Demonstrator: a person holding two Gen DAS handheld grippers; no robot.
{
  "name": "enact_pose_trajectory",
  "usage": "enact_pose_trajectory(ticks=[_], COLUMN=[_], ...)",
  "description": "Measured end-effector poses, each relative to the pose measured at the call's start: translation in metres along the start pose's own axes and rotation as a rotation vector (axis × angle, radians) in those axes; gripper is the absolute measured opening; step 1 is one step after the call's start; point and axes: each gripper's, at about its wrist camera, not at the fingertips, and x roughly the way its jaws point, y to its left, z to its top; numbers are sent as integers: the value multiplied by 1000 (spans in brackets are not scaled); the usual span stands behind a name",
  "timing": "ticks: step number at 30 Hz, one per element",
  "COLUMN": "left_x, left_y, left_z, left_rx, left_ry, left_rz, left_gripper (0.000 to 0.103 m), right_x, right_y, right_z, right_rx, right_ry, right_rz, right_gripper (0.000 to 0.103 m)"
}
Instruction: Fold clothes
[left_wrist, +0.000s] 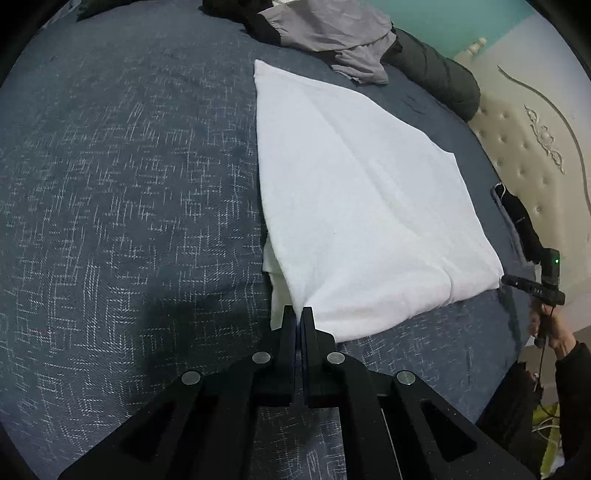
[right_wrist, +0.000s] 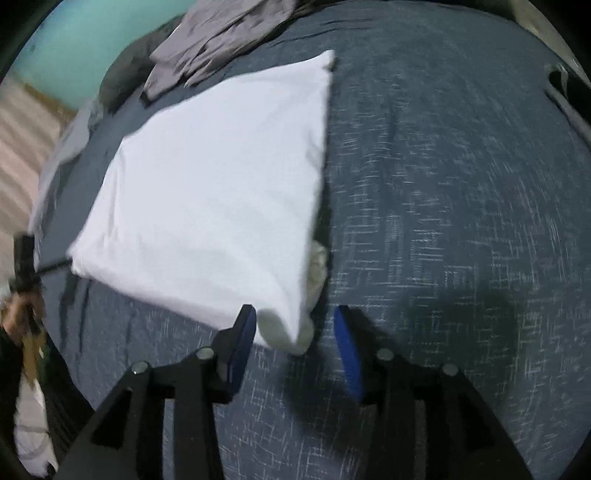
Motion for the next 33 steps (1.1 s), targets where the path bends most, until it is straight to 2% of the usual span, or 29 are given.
enact_pose_trajectory(ticks=[3, 6, 7, 10, 14, 18, 21, 27, 33], left_x=[-1, -3, -4, -4, -4, -3, 1, 10, 8], left_y=[-1, -2, -2, -5, -11, -14, -13, -9, -1], left_z=[2, 3, 3, 6, 10, 15, 15, 15, 17], left_rx=[11, 27, 34, 40, 71, 105, 115, 130, 82], left_ry=[4, 1, 2, -4, 7, 12, 32, 71, 70], left_rz=[13, 46, 58, 108, 159, 187, 194, 204, 162], left_gripper=[2, 2, 2, 2, 2, 2, 2, 2, 5], right_x=[16, 20, 20, 13, -19, -17, -14, -3, -1], right_y=[13, 20, 22, 27, 20, 20, 4, -3, 0], right_z=[-3, -4, -4, -2, 4, 4, -14, -21, -22], right_rx=[-79, -122, -130, -168, -146, -154, -116, -76, -90], right_ry=[63, 69, 68, 54, -35, -10, -11, -9, 13], right_rz=[-60, -72, -75, -123, -127, -125, -115, -112, -89], right_gripper=[43, 9, 6, 5, 4, 4, 4, 4, 6])
